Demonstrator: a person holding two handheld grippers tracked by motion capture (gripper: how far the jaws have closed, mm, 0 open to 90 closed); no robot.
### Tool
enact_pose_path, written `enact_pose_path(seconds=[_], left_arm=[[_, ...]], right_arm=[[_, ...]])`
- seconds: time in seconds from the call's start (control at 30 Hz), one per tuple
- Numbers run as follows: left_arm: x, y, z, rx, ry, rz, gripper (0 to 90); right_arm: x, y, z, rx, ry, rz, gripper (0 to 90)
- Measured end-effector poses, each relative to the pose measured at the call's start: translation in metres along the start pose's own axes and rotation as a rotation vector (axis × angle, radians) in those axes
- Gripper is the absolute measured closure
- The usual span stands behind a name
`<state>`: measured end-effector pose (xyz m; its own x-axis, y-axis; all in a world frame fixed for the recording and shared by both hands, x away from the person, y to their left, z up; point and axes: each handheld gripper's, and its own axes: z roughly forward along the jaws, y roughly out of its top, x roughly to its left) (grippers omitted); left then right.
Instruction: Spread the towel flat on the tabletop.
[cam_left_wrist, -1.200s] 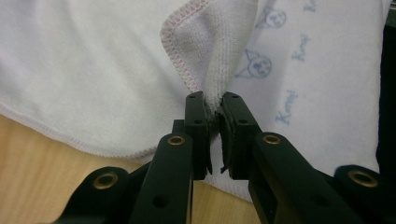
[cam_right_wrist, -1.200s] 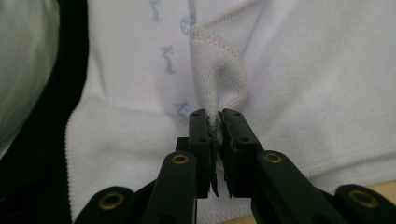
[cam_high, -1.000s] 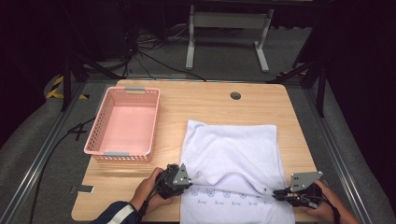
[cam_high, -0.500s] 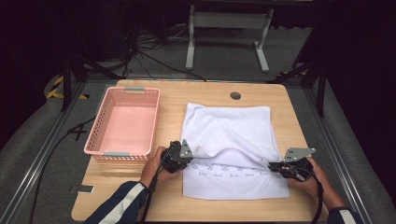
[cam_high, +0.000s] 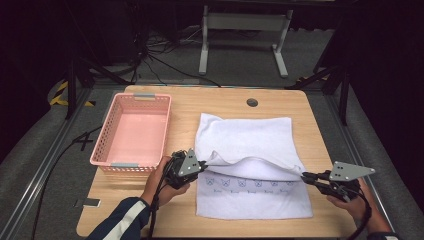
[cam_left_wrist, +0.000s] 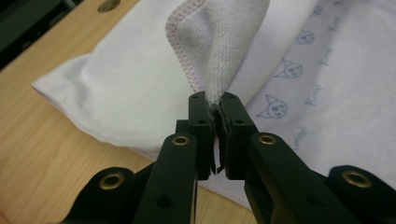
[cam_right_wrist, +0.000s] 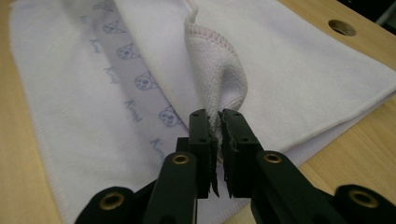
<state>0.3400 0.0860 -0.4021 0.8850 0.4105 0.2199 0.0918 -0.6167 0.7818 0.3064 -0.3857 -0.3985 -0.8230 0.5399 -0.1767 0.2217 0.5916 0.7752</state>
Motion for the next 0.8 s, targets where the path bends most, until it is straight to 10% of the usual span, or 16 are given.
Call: enact_pose_path(seconds=[0.23, 0.37, 0.5, 0.67, 0.8], left_arm=[[-0.029, -0.023, -0.01, 0.09, -0.063, 0.031, 78.2], [-0.033, -0.036, -0.005, 0.15, -0.085, -0.057, 47.3], [-0.032, -0.033, -0.008, 0.091, -0.129, -0.116, 34.4], [-0.039, -0.016, 0.006, 0.08, -0.165, -0.058, 30.7], [-0.047, -0.008, 0.021, 0.11, -0.21, -0.003, 30.7]], right_arm=[[0.007, -0.032, -0.015, 0.065, 0.066, 0.007, 80.1], [0.016, -0.041, -0.012, 0.145, 0.069, -0.008, 72.7], [0.019, -0.032, -0.016, 0.092, 0.032, 0.035, 65.2], [0.038, -0.007, -0.004, 0.113, 0.079, -0.049, 51.8], [0.036, -0.006, 0.009, 0.158, 0.105, -0.019, 49.3]])
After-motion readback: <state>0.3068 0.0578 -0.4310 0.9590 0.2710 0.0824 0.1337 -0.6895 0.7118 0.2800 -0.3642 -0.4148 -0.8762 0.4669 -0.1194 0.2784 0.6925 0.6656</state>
